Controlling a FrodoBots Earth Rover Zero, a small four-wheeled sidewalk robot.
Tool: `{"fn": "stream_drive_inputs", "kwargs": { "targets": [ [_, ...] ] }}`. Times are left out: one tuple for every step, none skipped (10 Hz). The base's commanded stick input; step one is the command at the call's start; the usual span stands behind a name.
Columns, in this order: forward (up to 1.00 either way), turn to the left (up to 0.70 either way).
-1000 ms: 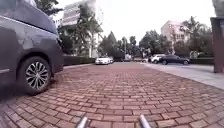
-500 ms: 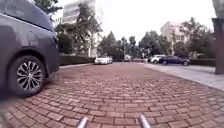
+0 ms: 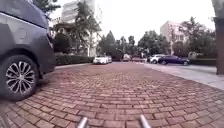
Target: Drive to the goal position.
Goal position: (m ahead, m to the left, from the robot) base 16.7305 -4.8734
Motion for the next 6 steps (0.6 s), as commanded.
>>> {"fn": "stream_drive_inputs", "kwargs": {
  "targets": [
    [0.45,0.0],
    [0.45,0.0],
    [0.45,0.0],
    [0.45,0.0],
    [0.45,0.0],
    [0.45,0.0]
  ]
}}
